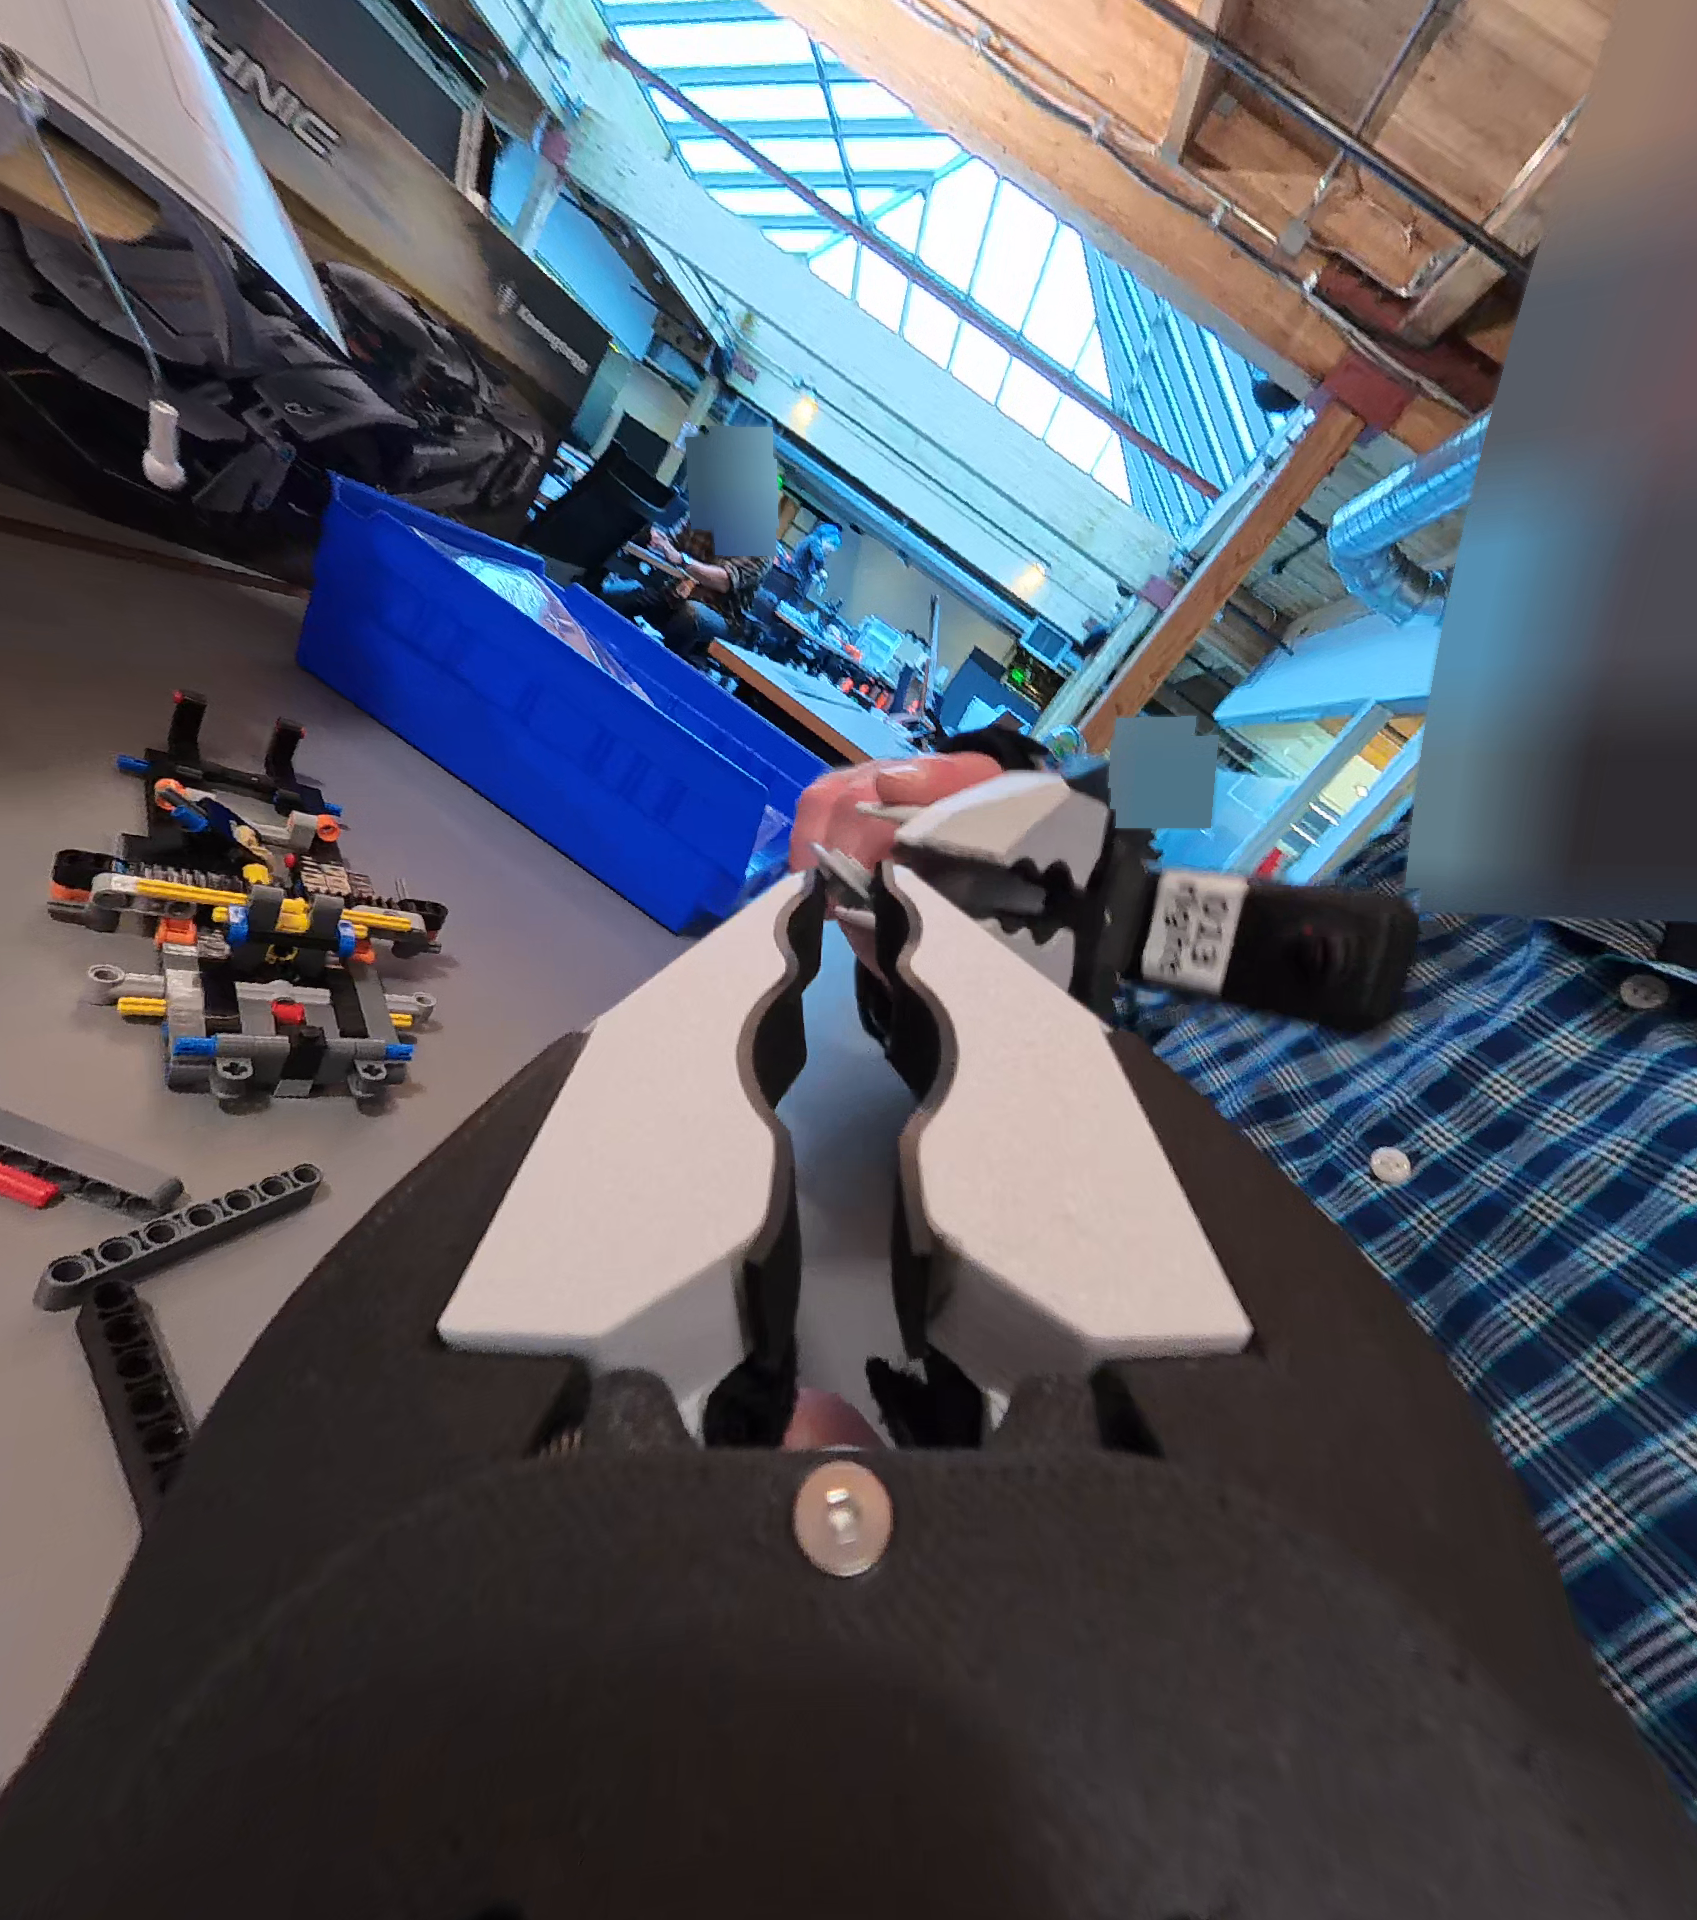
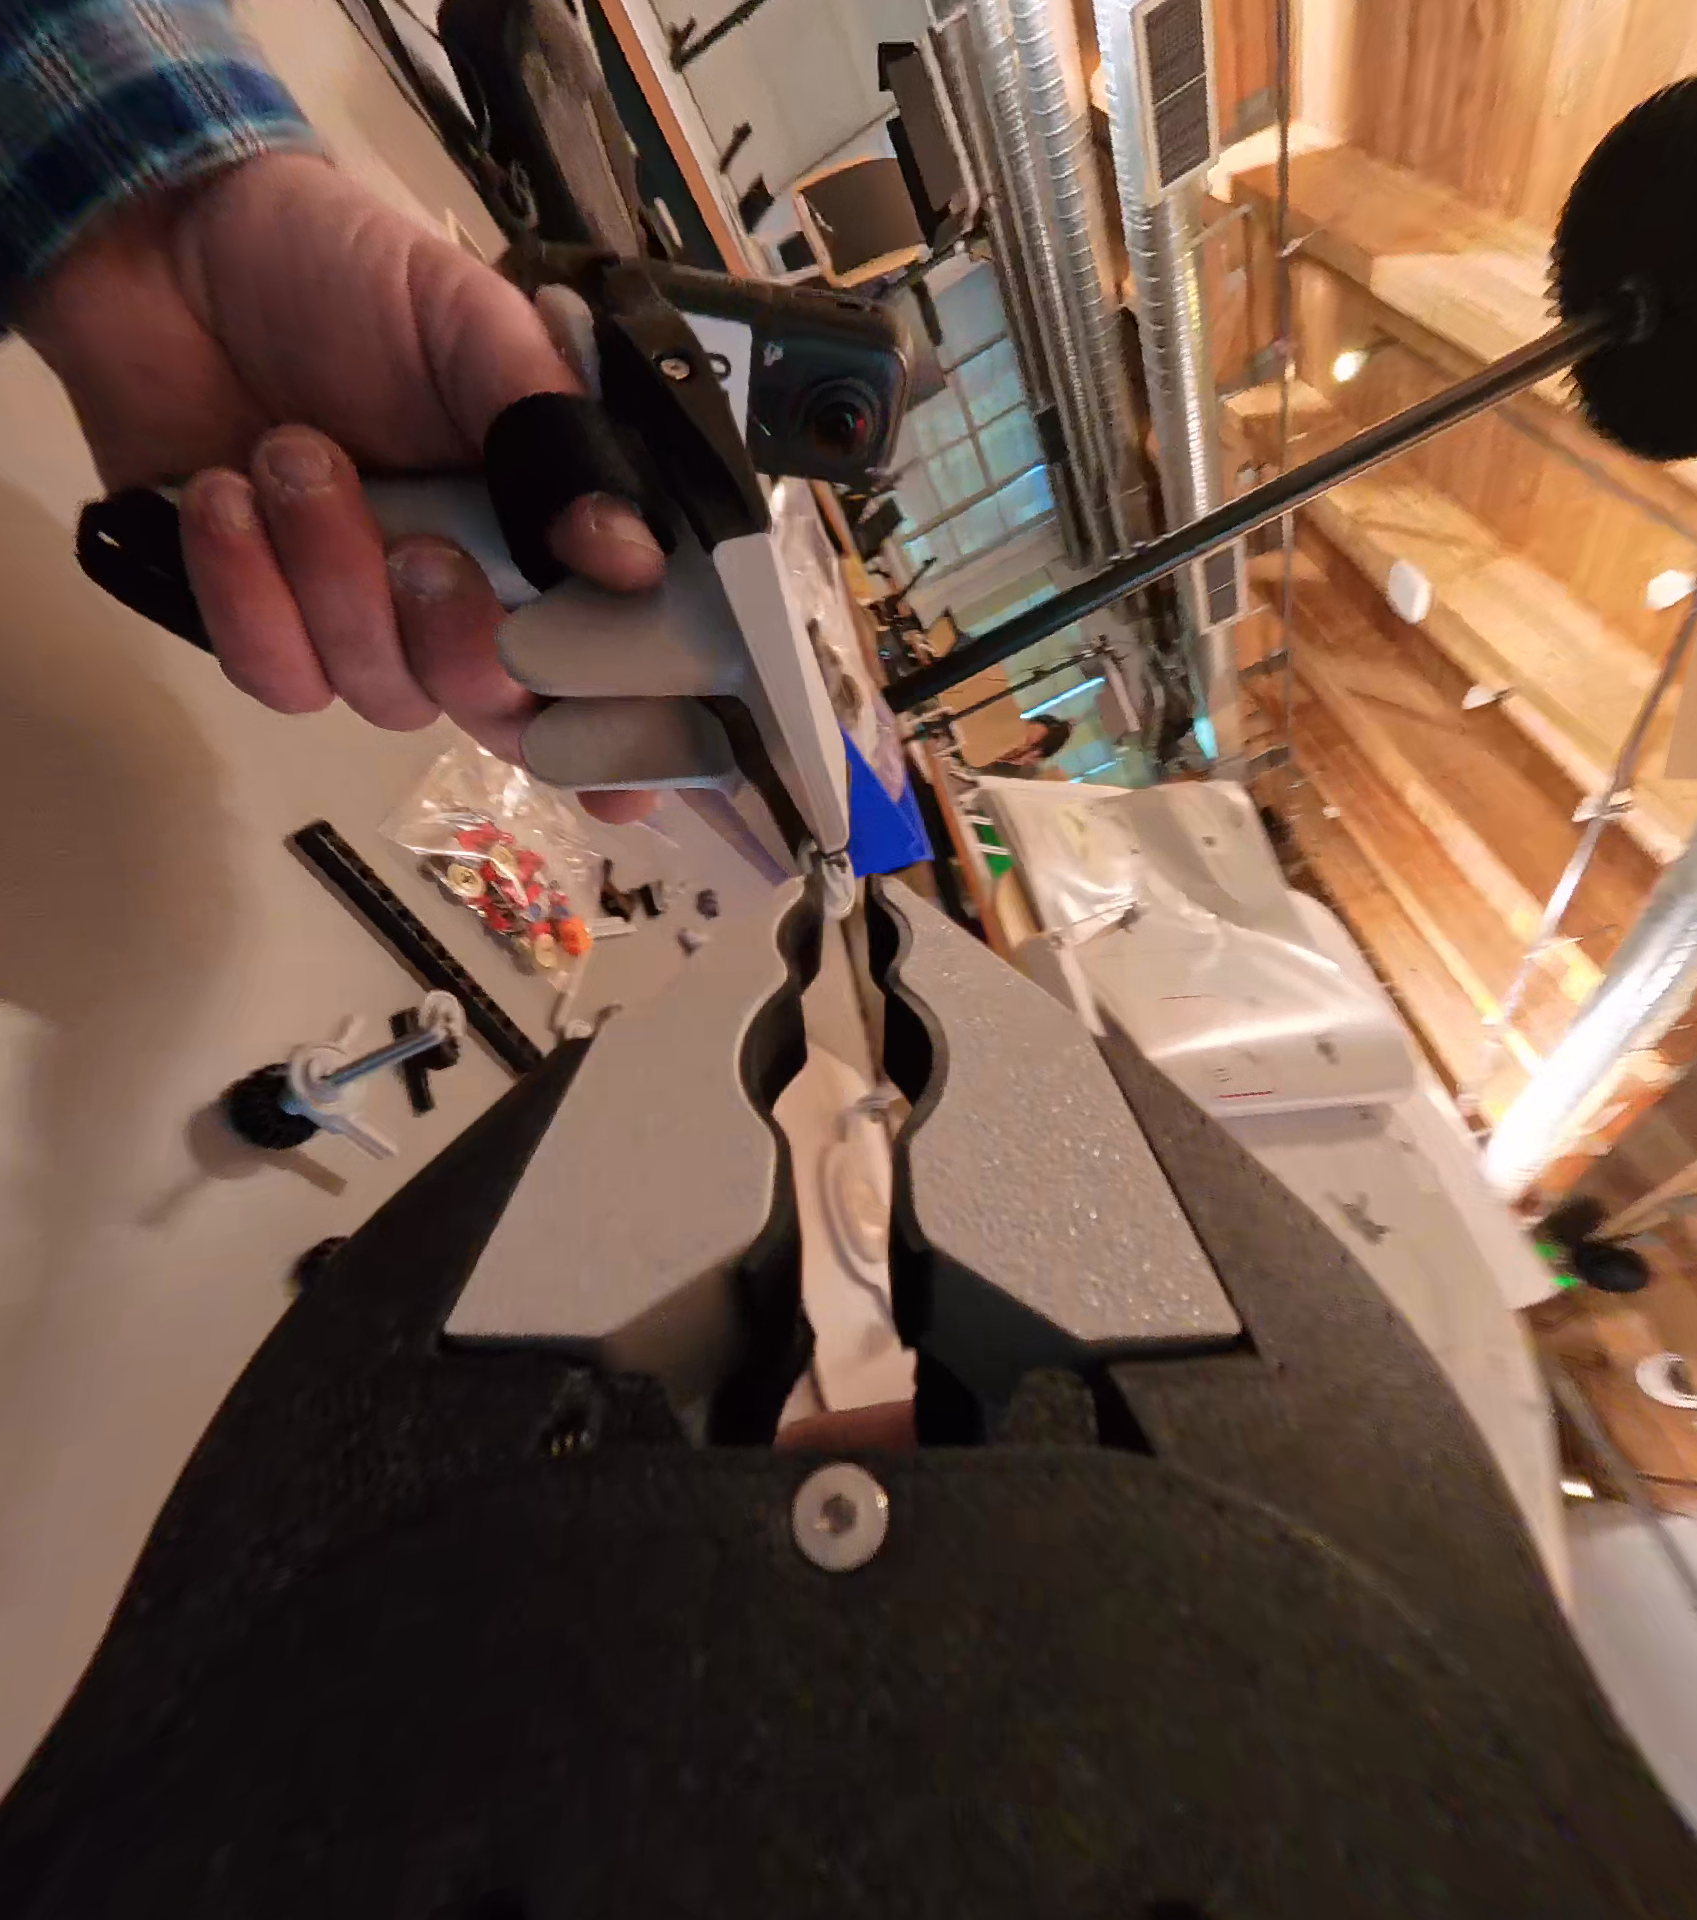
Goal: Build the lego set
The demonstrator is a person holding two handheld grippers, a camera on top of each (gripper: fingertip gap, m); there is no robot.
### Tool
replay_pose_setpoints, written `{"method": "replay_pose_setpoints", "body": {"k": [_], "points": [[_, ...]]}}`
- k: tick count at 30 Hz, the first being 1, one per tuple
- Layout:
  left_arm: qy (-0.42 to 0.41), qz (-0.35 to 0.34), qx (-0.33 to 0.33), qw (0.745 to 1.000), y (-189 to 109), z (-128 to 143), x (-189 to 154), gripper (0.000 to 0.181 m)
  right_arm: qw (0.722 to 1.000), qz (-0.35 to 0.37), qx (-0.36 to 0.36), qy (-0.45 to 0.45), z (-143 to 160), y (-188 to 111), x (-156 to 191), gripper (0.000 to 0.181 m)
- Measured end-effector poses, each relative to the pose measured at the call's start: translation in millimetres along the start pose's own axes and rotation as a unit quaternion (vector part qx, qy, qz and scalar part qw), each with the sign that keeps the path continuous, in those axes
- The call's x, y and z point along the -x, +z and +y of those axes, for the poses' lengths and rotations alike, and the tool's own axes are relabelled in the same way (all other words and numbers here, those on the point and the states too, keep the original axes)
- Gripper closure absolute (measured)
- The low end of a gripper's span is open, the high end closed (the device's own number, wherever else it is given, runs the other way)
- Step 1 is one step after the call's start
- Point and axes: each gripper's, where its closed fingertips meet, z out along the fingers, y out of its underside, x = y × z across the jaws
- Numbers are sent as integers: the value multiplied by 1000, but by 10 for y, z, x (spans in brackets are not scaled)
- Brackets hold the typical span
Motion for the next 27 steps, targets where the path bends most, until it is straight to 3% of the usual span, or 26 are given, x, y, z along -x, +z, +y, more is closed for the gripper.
{"method": "replay_pose_setpoints", "body": {"k": [7, 13, 27], "points": [[11, 15, 46, 999, 25, 61, -4, 175, 980, -95, -22, 175, 36, -48, 11, 164], [16, 22, 46, 999, 64, 19, 2, 175, 955, -118, -21, 271, 78, -17, -17, 161], [15, 47, 40, 998, 97, 17, -47, 174, 925, -157, -21, 345, 90, 58, 14, 165]]}}
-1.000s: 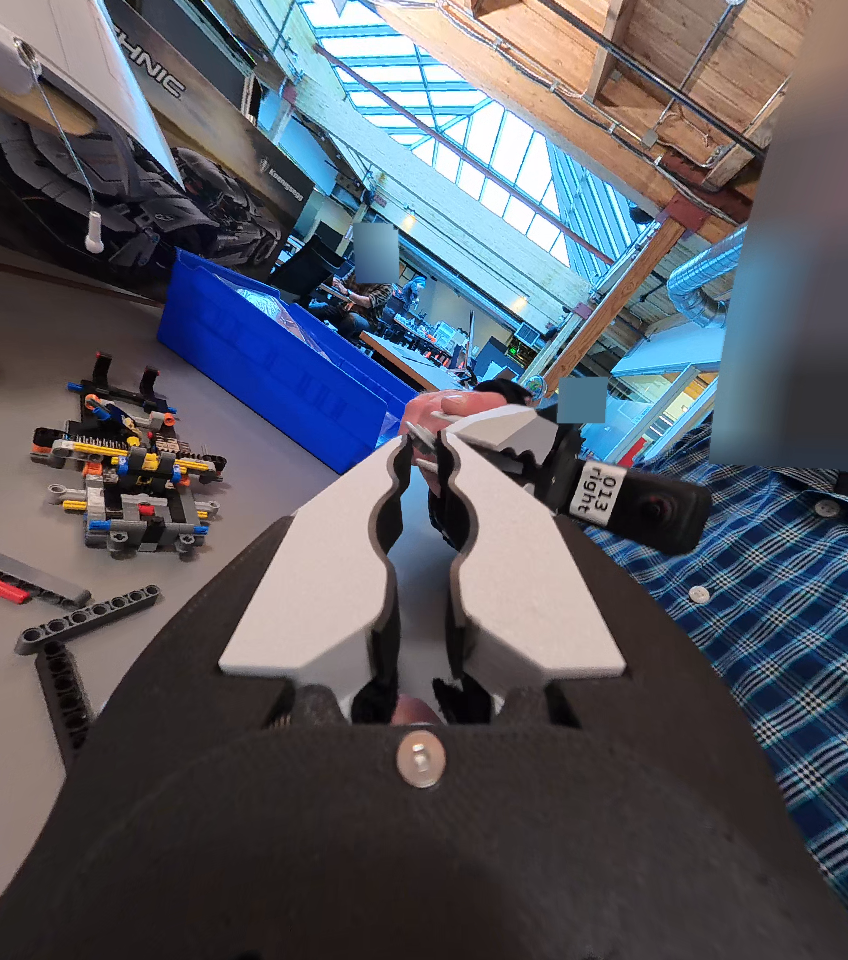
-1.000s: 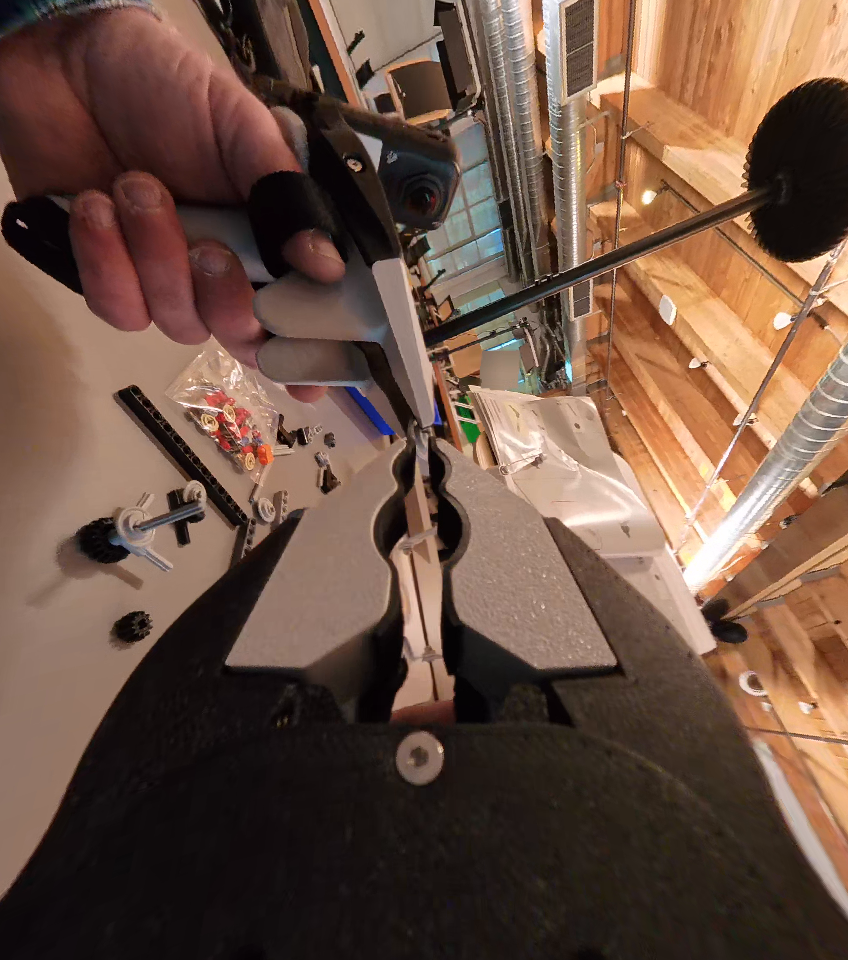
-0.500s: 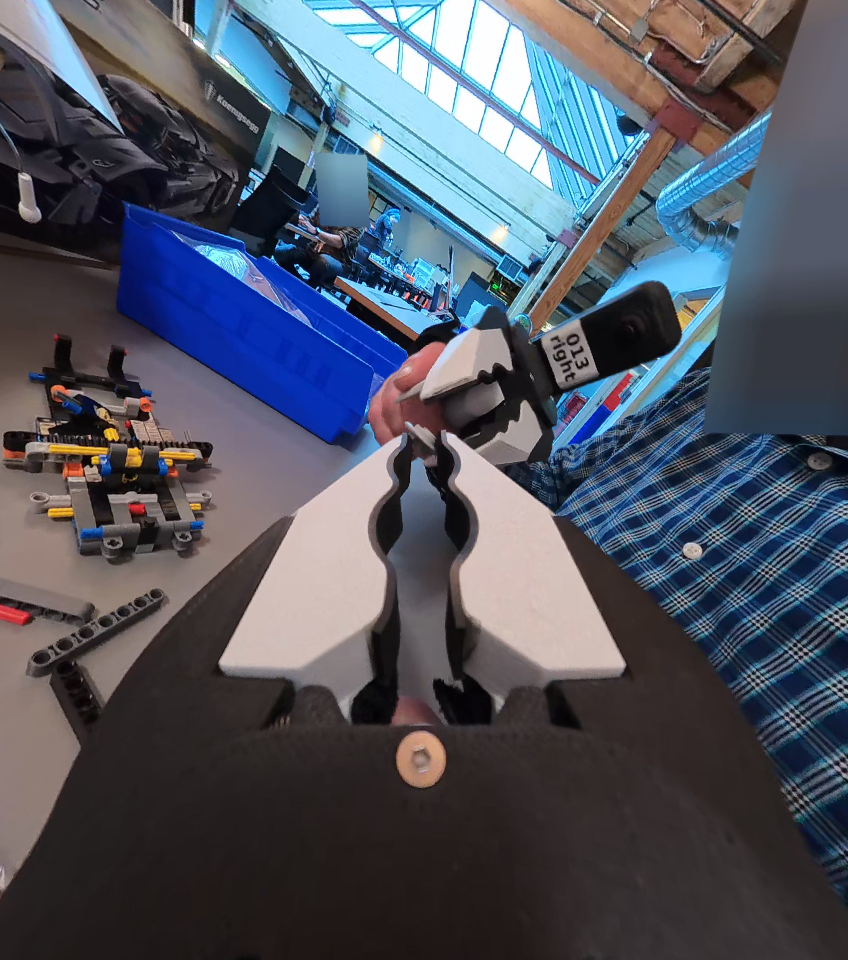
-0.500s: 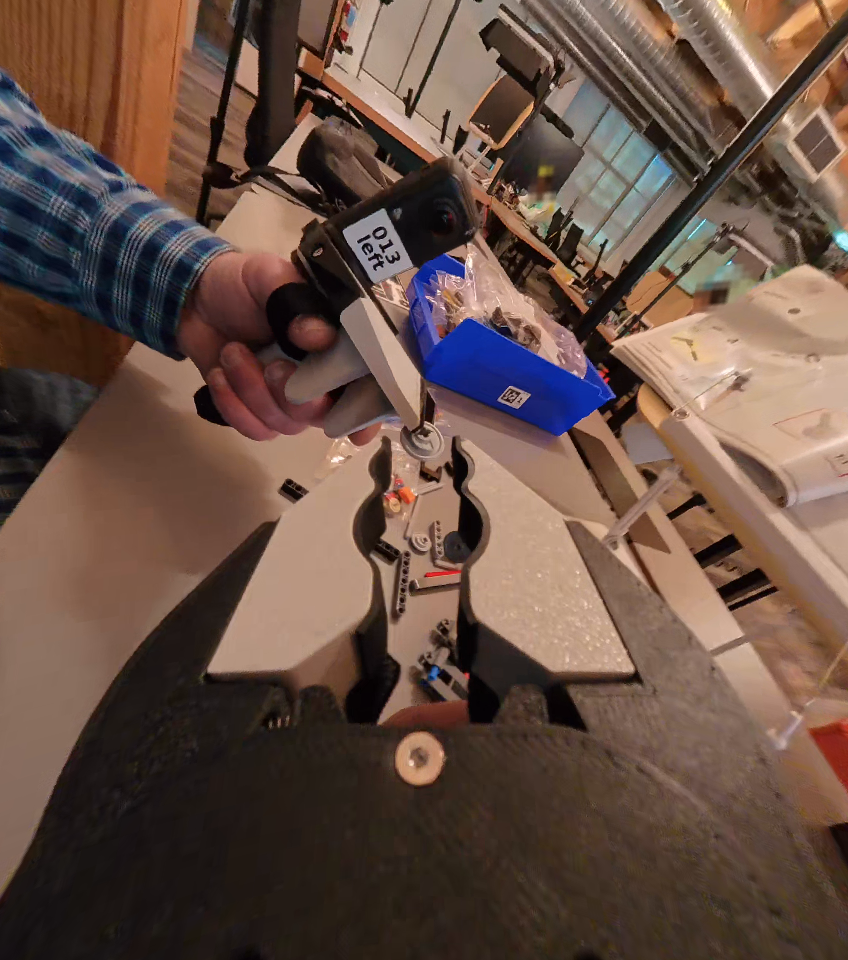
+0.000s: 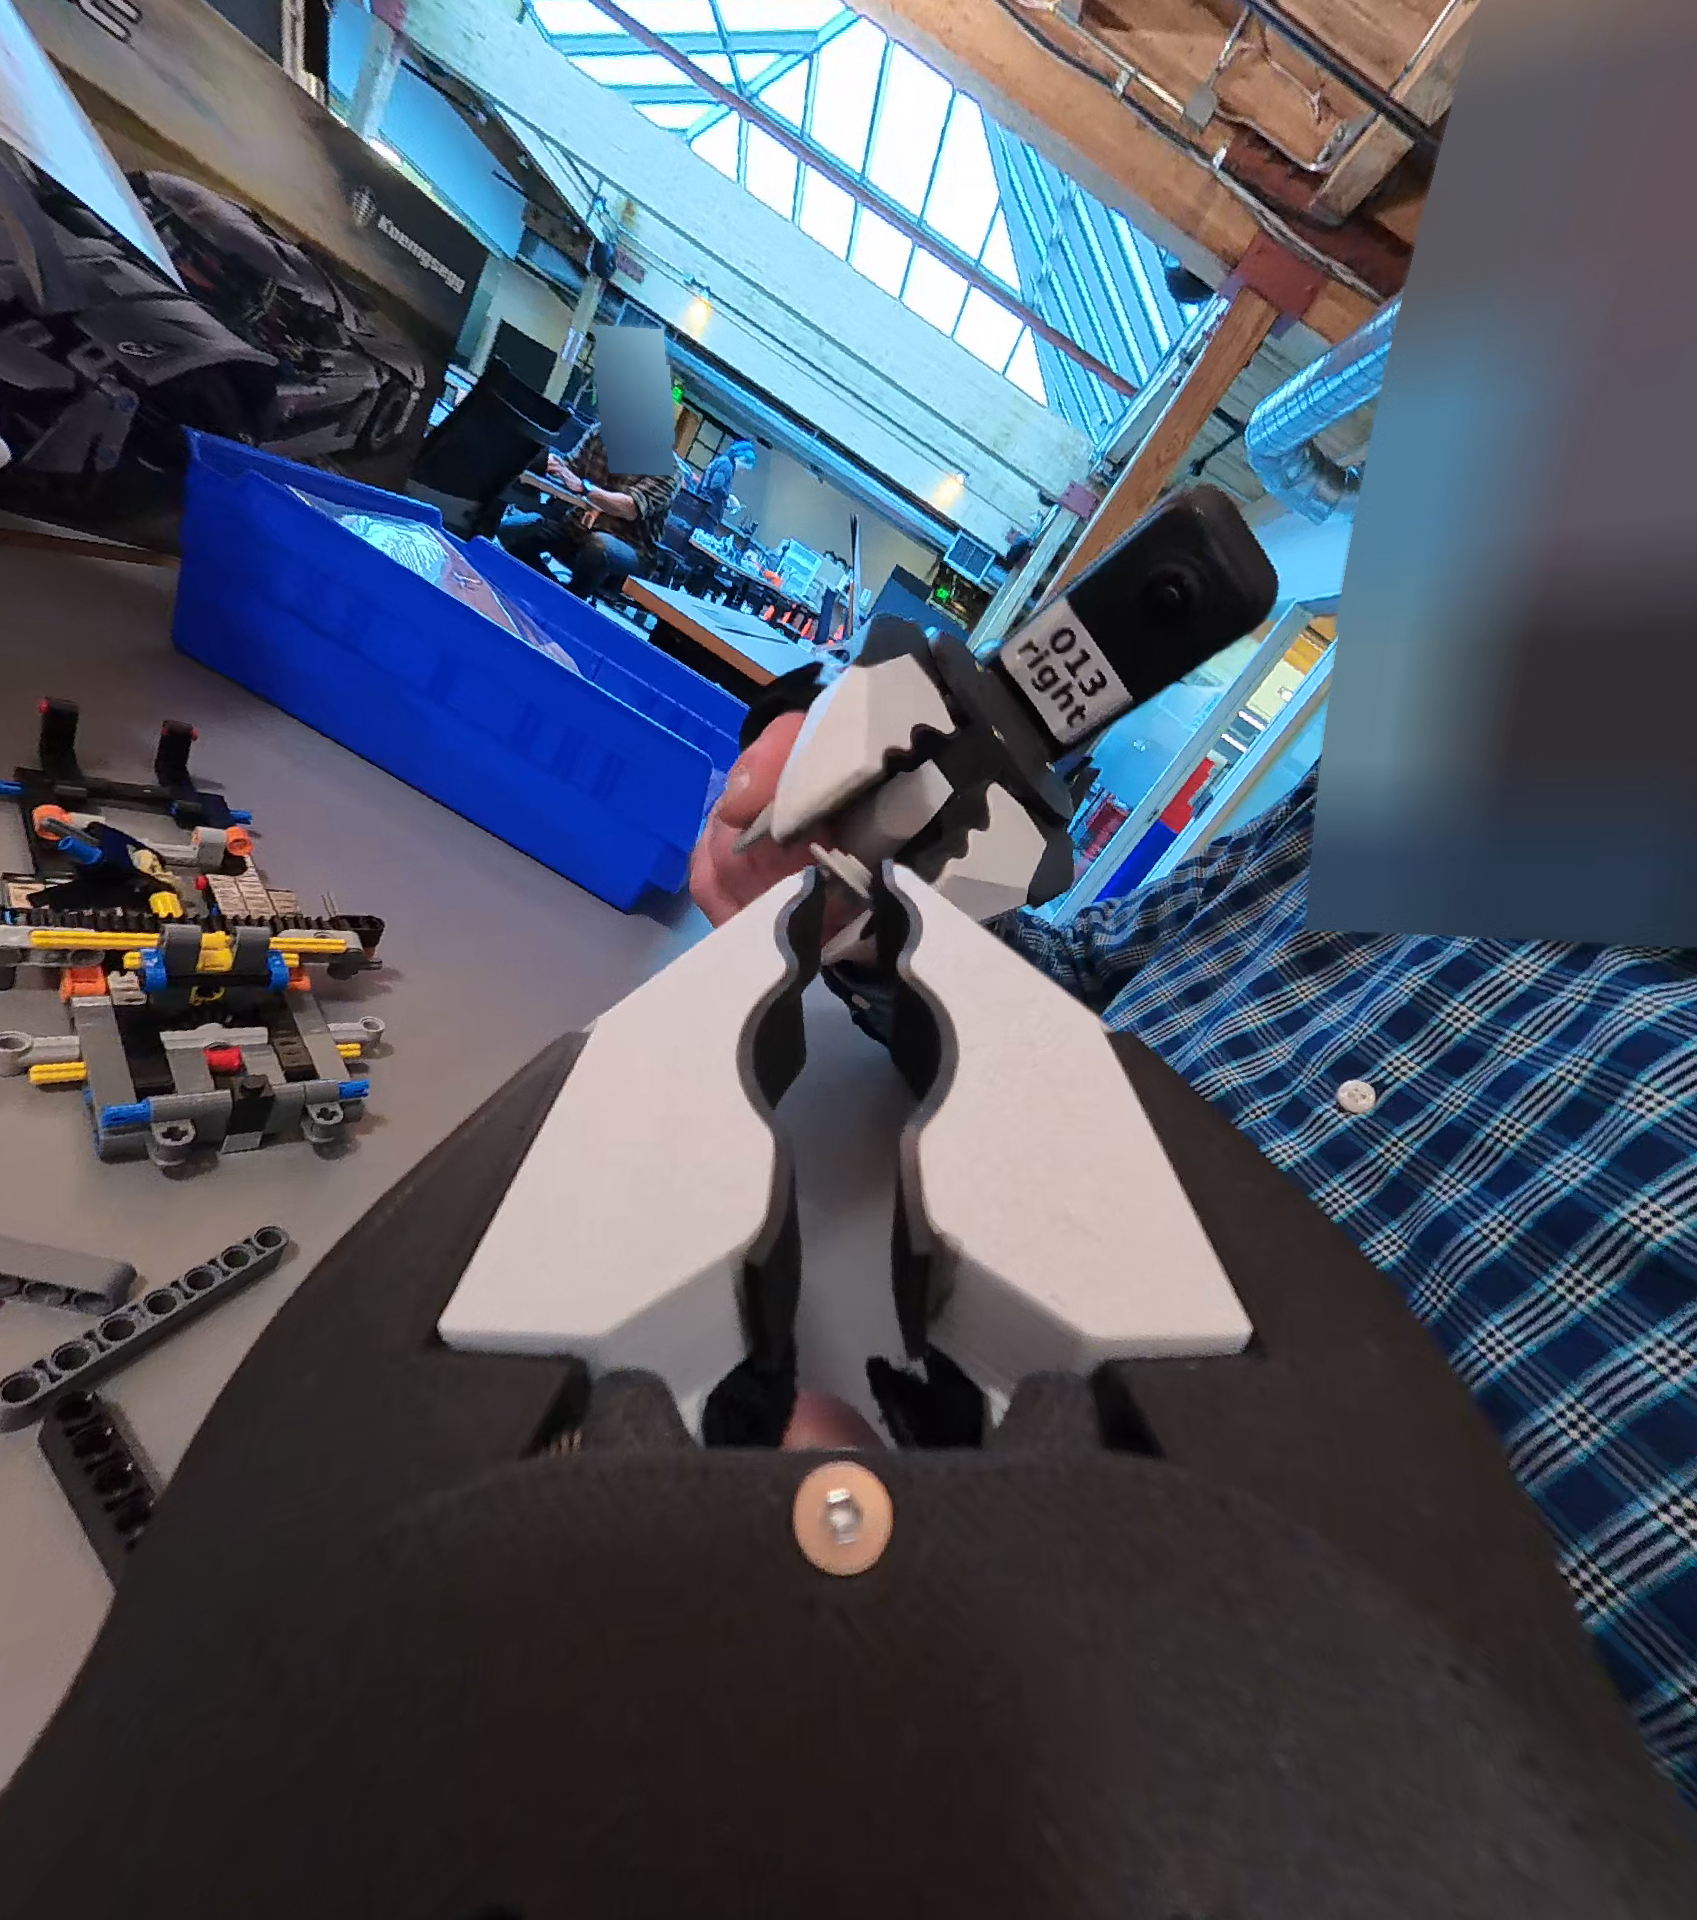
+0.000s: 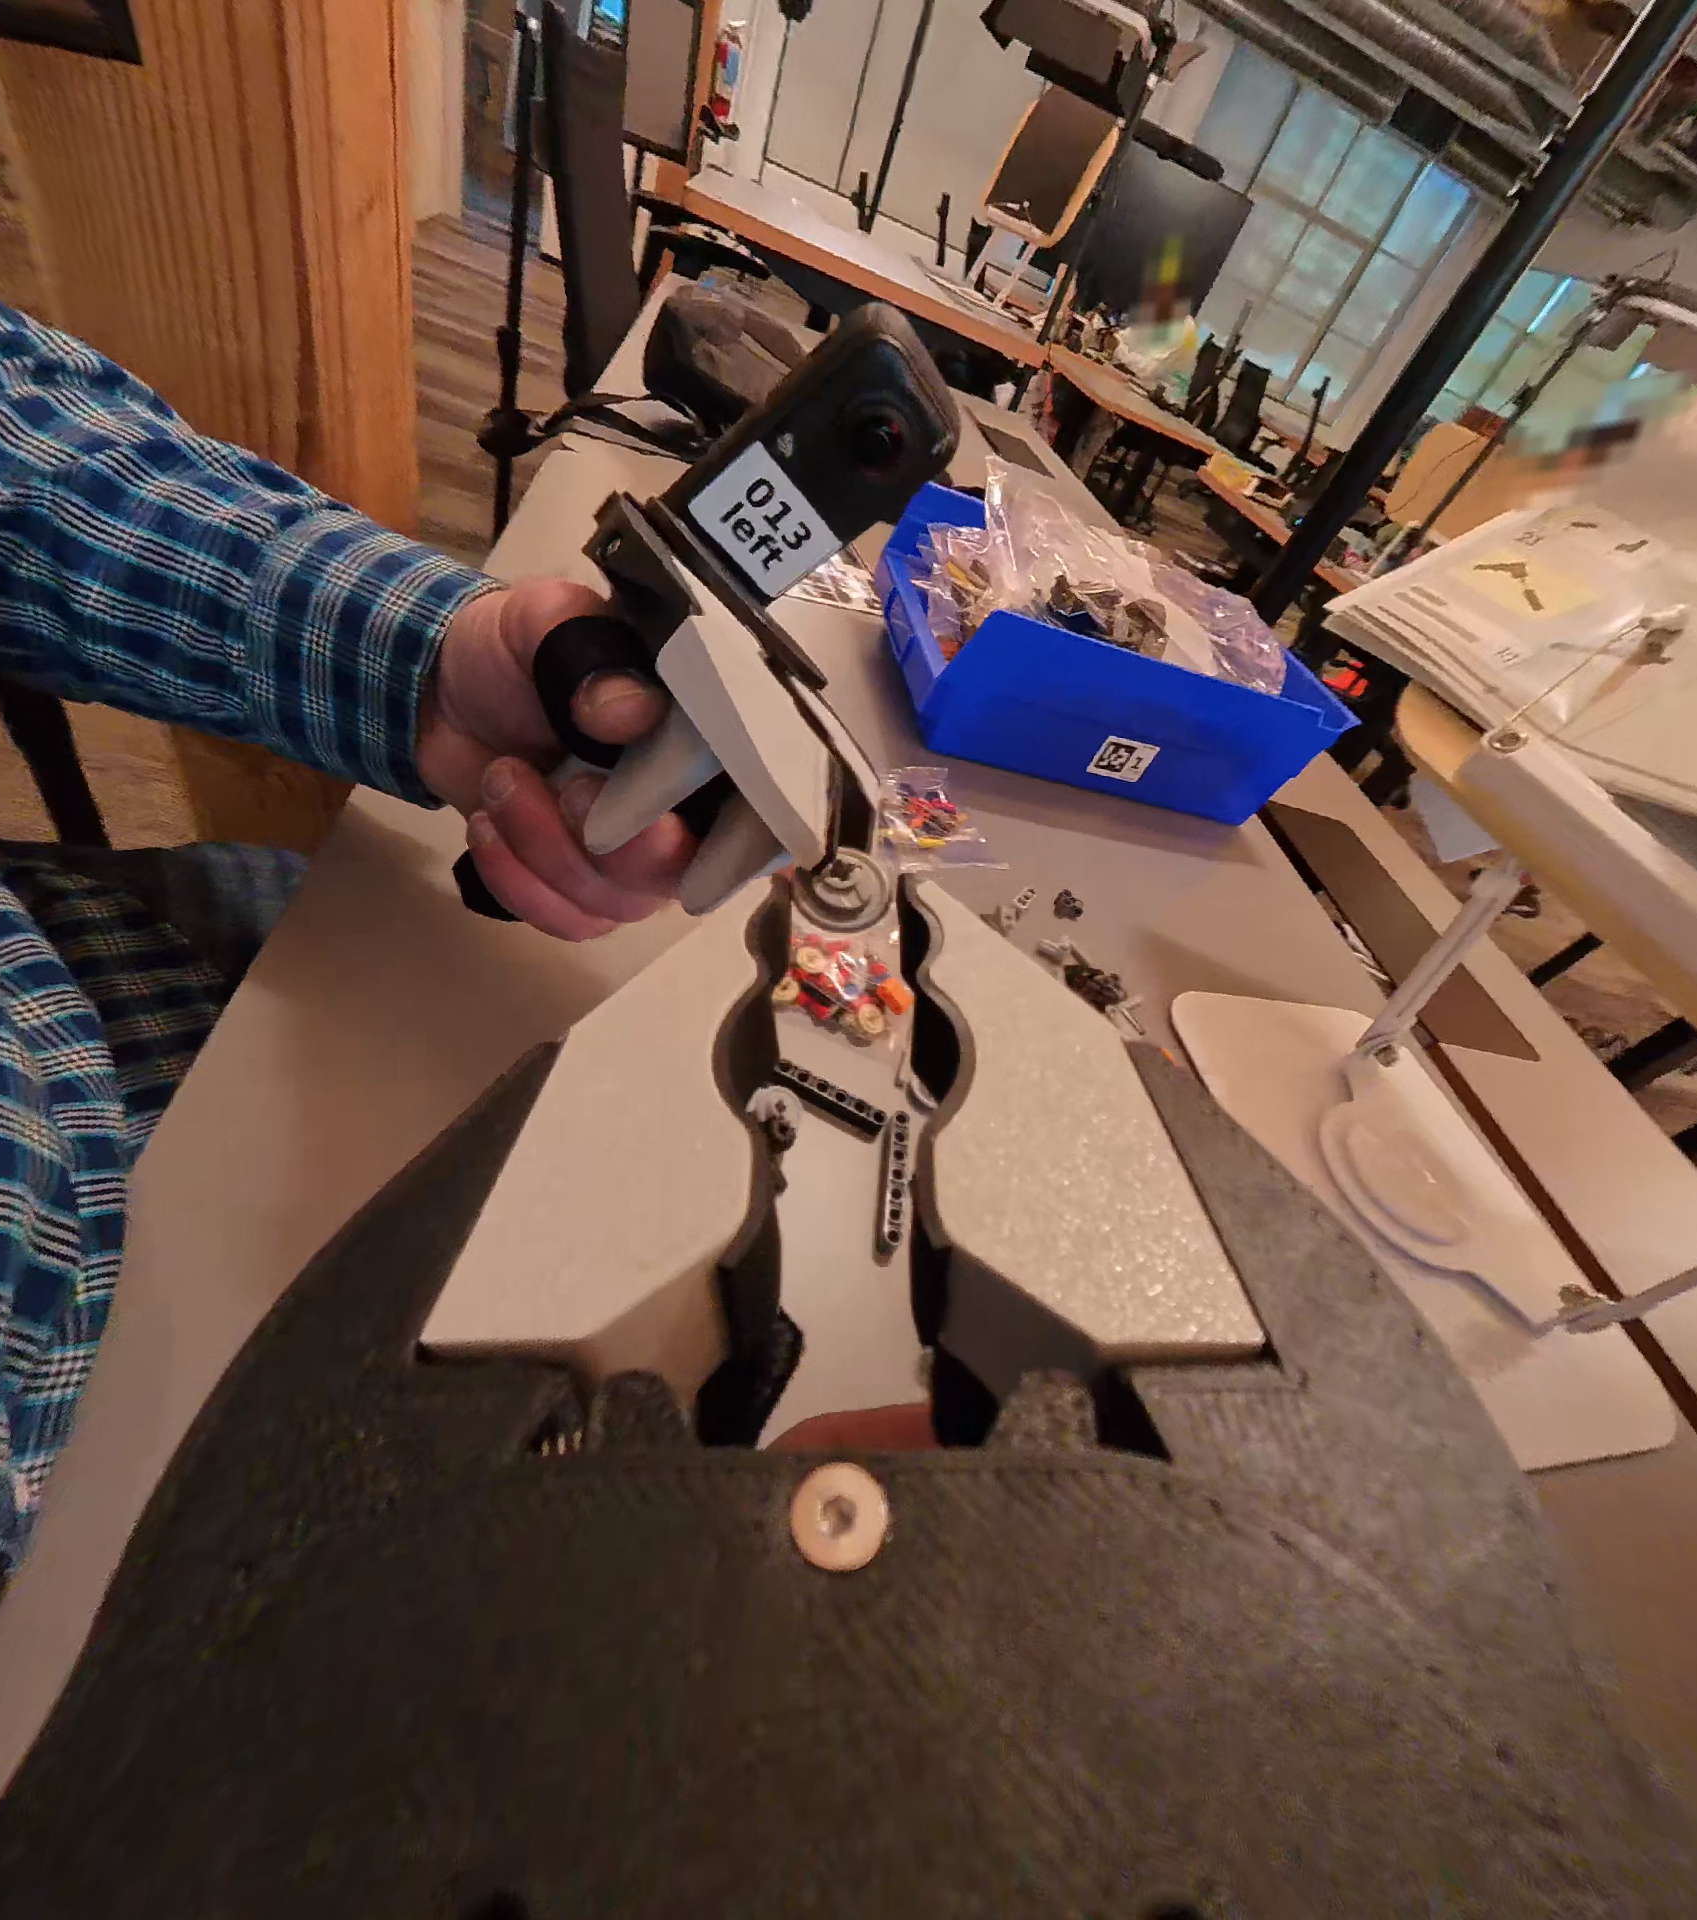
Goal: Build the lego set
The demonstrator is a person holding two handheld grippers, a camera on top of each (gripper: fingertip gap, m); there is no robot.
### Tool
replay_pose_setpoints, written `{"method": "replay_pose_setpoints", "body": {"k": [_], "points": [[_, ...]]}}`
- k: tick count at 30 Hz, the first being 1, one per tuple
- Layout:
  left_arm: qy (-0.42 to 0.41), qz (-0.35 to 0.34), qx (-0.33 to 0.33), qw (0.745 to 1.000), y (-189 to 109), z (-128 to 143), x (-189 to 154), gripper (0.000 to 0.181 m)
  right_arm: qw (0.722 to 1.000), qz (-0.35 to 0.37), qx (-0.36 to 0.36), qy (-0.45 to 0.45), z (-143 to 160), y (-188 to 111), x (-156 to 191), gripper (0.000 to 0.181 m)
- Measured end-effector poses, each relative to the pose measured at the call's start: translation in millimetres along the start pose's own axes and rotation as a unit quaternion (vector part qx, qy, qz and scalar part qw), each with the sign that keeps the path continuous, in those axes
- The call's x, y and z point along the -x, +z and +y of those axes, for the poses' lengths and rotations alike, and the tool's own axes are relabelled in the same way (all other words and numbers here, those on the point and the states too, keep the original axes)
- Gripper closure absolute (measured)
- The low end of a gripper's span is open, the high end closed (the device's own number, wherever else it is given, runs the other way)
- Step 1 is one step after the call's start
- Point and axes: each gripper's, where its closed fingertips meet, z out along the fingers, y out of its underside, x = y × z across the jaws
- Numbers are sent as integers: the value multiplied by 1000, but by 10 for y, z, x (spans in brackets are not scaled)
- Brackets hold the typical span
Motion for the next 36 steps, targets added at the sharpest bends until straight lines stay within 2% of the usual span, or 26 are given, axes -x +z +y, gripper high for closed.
{"method": "replay_pose_setpoints", "body": {"k": [13, 19, 22, 27, 36], "points": [[-6, -5, 20, 1000, 42, 47, 84, 174, 999, -18, 4, 34, 110, -21, -27, 166], [4, -37, 22, 999, -35, 70, 140, 166, 999, -15, 1, 46, 140, -43, -56, 166], [31, -69, 49, 996, -99, 183, 195, 163, 999, -13, 2, 53, 179, -54, -70, 166], [76, -132, 103, 983, -216, 430, 318, 157, 998, -12, 8, 59, 251, -55, -73, 166], [165, -229, 201, 938, -332, 797, 499, 151, 997, -9, 17, 71, 357, -31, -60, 166]]}}
